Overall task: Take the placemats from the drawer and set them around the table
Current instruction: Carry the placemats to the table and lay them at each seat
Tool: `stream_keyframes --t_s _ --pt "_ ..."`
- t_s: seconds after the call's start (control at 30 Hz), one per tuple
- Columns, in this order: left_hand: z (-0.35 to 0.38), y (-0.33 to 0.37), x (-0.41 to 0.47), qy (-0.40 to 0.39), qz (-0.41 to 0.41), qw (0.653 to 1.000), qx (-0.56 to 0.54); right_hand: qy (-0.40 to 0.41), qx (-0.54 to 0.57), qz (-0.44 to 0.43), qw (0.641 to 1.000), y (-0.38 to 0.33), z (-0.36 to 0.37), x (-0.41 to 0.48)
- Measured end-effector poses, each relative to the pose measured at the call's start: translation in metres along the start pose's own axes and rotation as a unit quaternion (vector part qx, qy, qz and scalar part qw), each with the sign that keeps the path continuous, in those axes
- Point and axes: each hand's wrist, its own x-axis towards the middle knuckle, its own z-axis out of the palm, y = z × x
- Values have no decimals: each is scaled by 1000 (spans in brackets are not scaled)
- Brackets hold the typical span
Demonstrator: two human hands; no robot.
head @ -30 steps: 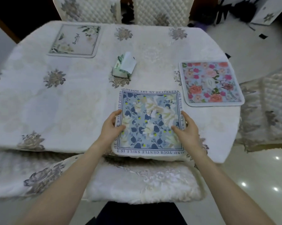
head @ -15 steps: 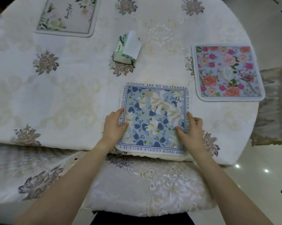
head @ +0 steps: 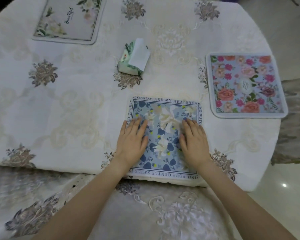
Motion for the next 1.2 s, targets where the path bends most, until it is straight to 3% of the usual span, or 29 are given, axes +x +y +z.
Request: stream_keyframes --t_s 0.13,0.23,0.33,0.57,0.93,1.2 --pt "-11 11 58 25 13 999 -26 38 39 -7 998 -30 1 59" --pt "1 11 92 0 -11 999 -34 24 55 -1 998 -49 16 92" --pt "18 8 110 -13 22 999 -28 11 33 -16 999 -55 35 109" --pt "31 -10 109 15 67 997 -23 25 3 -37 999 -42 45 106" --pt "20 -59 89 5 17 999 -32 5 -29 25 999 36 17 74" --pt "22 -58 90 -2 18 1000 -13 -9 -40 25 999 45 17 73"
